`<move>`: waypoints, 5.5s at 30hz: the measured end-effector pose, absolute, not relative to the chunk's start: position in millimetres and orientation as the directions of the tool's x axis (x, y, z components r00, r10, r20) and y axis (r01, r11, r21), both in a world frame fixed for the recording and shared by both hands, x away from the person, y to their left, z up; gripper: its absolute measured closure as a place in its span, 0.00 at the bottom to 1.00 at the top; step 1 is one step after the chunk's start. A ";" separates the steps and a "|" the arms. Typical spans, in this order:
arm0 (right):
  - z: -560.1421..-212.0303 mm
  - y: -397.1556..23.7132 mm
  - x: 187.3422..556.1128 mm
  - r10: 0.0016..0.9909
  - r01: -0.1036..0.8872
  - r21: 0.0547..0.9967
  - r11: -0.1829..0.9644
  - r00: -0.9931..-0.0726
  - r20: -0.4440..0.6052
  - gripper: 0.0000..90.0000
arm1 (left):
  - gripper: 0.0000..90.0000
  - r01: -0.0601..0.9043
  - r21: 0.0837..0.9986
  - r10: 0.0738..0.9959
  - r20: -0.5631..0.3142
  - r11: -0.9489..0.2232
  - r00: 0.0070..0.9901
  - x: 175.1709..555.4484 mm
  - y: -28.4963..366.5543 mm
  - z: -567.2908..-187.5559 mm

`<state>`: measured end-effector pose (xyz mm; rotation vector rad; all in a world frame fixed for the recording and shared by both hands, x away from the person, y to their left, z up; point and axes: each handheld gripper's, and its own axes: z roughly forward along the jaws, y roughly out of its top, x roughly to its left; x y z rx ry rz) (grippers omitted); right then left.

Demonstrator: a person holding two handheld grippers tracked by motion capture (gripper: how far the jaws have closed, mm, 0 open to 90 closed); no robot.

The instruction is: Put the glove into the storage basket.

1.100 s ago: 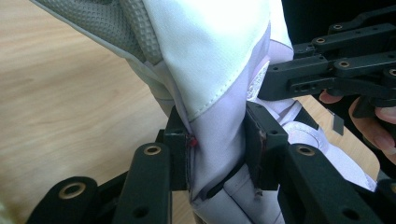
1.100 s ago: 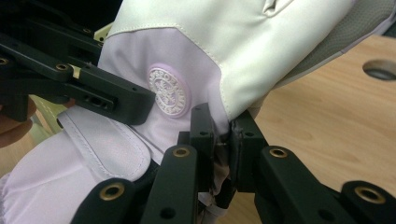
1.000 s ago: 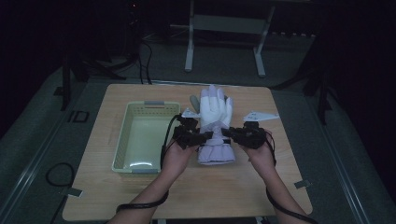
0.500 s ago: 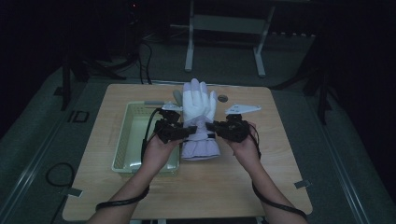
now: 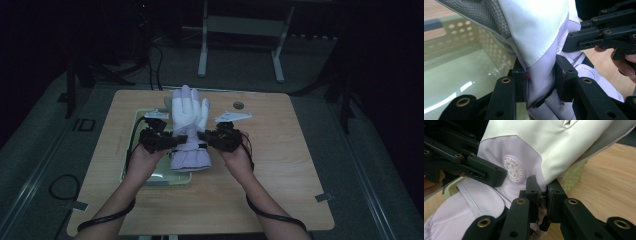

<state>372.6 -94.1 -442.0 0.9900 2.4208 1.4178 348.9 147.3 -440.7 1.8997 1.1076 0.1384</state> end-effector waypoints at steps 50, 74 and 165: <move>-517.6 -3.6 380.6 0.672 0.593 0.626 0.506 -0.727 0.145 0.80 | 0.59 0.839 0.450 0.845 -0.277 -0.307 0.458 373.5 191.4 -516.8; -489.0 -60.1 377.9 0.534 0.437 0.786 0.438 -0.830 0.164 0.17 | 0.01 0.602 0.763 0.858 -0.129 -0.235 0.498 339.8 178.5 -491.7; -557.1 -279.7 327.5 0.642 0.425 0.790 0.441 -0.765 0.053 0.15 | 0.02 0.400 0.785 0.386 -0.224 -0.474 0.895 272.0 -30.0 -564.0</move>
